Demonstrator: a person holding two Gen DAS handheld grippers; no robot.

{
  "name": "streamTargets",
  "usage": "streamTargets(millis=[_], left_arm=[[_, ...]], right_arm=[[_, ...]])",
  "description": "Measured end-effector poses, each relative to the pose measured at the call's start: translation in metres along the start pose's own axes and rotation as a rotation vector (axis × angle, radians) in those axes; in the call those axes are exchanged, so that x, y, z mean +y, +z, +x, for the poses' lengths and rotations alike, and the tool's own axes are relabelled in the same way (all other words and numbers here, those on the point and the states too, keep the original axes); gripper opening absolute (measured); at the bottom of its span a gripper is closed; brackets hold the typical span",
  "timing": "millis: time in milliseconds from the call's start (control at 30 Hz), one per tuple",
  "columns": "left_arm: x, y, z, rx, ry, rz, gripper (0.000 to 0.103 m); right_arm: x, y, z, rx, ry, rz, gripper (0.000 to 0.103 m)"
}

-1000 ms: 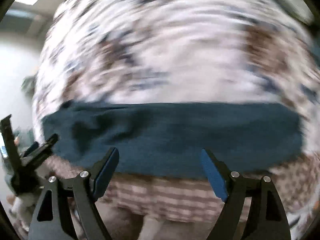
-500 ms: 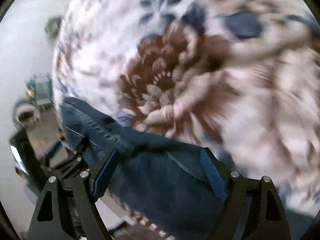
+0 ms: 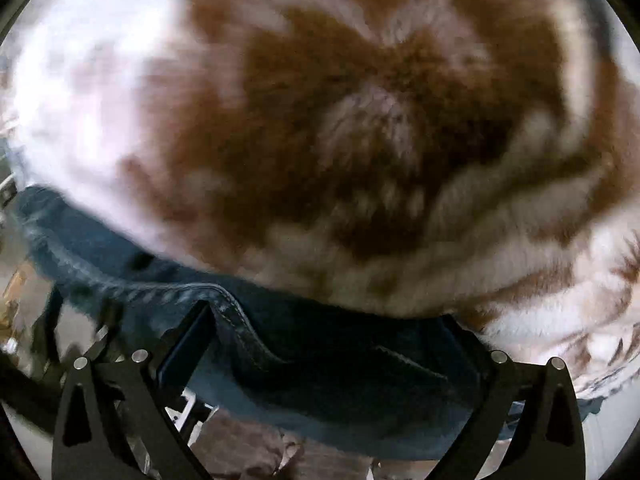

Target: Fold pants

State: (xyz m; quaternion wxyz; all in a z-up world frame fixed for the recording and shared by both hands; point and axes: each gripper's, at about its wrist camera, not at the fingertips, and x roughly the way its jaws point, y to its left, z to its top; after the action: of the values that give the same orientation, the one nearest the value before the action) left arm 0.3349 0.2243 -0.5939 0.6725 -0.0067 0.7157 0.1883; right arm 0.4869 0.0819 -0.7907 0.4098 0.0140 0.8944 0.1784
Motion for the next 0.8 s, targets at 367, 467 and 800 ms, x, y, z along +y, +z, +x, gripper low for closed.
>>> streamTargets(millis=[367, 467, 800], left_arm=[[0.002, 0.0, 0.002, 0.003, -0.021, 0.005, 0.103], [0.005, -0.001, 0.002, 0.006, -0.028, -0.004, 0.103], [0.012, -0.001, -0.004, 0.034, -0.038, -0.06, 0.103]], right_arm=[[-0.016, -0.035, 0.005, -0.131, 0.401, 0.073, 0.059], [-0.023, -0.042, -0.002, -0.166, 0.432, 0.054, 0.053], [-0.006, -0.03, -0.011, -0.246, 0.606, -0.122, 0.059]])
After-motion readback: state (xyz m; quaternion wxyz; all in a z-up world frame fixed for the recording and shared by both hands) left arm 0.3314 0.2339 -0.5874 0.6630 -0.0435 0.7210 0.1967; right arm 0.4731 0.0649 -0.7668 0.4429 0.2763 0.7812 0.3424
